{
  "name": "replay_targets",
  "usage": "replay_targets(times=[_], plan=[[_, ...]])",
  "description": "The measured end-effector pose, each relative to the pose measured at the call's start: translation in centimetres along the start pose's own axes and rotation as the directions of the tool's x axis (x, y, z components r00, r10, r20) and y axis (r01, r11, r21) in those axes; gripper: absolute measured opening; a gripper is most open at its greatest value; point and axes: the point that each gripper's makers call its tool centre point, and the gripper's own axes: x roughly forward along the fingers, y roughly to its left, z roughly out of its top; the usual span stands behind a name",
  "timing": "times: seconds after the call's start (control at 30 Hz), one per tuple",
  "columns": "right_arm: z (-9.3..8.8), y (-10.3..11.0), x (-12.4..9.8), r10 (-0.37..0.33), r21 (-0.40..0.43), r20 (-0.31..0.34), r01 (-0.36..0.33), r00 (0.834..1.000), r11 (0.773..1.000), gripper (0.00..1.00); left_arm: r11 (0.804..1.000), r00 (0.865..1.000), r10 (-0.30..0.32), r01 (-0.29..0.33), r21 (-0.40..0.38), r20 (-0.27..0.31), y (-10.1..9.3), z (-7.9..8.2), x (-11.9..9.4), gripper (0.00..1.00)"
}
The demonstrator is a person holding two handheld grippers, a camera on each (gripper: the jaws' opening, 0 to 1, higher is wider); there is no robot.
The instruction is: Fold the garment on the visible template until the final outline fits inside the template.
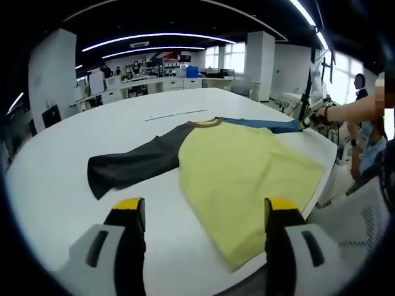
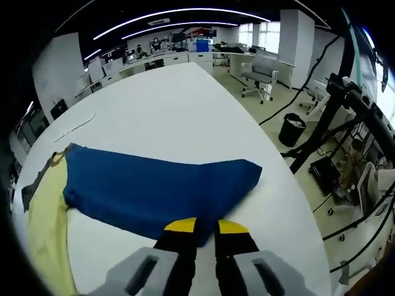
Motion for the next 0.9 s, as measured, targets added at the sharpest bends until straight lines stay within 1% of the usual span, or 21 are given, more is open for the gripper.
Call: replay_targets(times=[0.1, 0.17, 0.27, 0.43, 0.6, 0.9], plan=[[0.3, 0.1, 0.0, 0.026, 0.052, 0.012, -0.026, 1.0, 0.998, 0.01, 1.0, 1.0, 0.003, -0.003, 0.006, -0.002, 0.0, 0.0, 0.0, 0.76], [0.6, 0.2, -0.1, 0.028, 0.049, 0.023, -0.029, 0.999, 0.998, 0.0, 1.0, 1.0, 0.003, -0.003, 0.006, -0.002, 0.1, 0.1, -0.1, 0.76], [0.9, 0.3, -0.2, 0.027, 0.02, 0.033, -0.028, 0.999, 0.999, 0.0, 1.0, 1.0, 0.004, -0.004, 0.006, 0.001, 0.1, 0.1, -0.1, 0.77], [1.4, 0.4, -0.5, 0.03, 0.033, 0.039, -0.032, 0.999, 0.999, 0.0, 1.0, 1.0, 0.003, -0.003, 0.009, -0.006, 0.1, 0.0, 0.0, 0.81], [2.6, 1.1, -1.0, 0.054, 0.035, 0.054, -0.056, 0.997, 0.998, 0.0, 1.0, 1.0, -0.007, 0.007, 0.02, -0.01, -0.1, 0.0, 0.1, 0.85], [3.7, 2.3, -1.4, 0.079, 0.015, 0.053, -0.08, 0.995, 0.997, 0.0, 0.999, 1.0, -0.017, 0.017, 0.037, -0.009, -0.3, 0.3, 0.1, 0.87]])
